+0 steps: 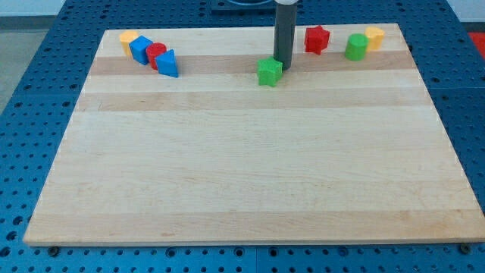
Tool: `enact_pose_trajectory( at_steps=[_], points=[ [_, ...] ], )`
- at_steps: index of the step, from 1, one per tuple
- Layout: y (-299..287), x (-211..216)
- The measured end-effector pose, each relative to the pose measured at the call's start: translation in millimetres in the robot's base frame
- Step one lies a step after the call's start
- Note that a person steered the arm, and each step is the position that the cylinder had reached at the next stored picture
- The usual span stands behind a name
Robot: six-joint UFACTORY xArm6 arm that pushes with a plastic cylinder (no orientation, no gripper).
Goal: Move the grreen star towards the triangle
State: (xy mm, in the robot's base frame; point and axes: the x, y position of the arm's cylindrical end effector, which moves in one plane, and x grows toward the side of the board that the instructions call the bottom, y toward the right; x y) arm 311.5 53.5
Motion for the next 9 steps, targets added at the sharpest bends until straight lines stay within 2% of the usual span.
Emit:
enact_pose_trajectory(
  at_steps=[4,6,9],
  points=[
    [-1.1,40.2],
    [-34.6,44.0],
    [-76.5,78.3]
  ],
)
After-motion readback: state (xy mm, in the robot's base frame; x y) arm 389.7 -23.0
